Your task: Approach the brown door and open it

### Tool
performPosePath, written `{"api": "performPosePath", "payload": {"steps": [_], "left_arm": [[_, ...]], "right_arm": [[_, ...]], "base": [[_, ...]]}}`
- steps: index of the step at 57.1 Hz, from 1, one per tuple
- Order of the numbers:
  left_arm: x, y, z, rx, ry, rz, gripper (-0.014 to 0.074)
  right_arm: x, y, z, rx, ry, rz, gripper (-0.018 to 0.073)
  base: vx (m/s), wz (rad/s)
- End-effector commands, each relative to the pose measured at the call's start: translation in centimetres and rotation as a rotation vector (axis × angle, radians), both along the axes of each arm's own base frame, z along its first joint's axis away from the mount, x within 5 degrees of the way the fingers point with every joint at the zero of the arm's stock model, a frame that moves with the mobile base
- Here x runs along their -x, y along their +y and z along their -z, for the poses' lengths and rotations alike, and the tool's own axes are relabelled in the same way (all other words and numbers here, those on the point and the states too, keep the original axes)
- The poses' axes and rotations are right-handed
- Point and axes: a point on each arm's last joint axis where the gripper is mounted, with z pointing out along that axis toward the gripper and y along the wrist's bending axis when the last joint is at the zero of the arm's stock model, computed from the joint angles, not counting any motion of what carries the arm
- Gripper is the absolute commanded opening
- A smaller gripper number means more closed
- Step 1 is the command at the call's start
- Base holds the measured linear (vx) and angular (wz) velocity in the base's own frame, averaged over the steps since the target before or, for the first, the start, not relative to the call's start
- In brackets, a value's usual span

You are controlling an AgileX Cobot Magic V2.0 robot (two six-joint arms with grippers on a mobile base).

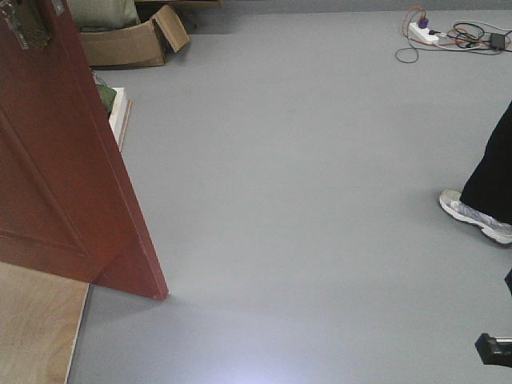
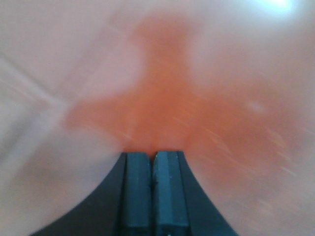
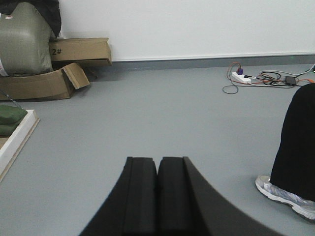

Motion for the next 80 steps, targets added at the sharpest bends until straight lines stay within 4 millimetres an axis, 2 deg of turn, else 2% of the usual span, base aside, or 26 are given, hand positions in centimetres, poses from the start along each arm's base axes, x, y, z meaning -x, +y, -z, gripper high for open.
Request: {"api": "performPosePath", "payload": {"steps": [1,80], "left_arm": [[2.25,-0.99,-3.77,0.017,-0.115,-0.013,-0.0003],[2.25,-0.99,-3.77,0.017,-0.115,-0.013,-0.0003]], "right_arm": [[-0.08,-0.08,-0.6,0.007,-0.088,0.009,0.0],[-0.08,-0.08,-0.6,0.007,-0.088,0.009,0.0]], "base": [[0.18,0.03],[0.13,0.0]]}}
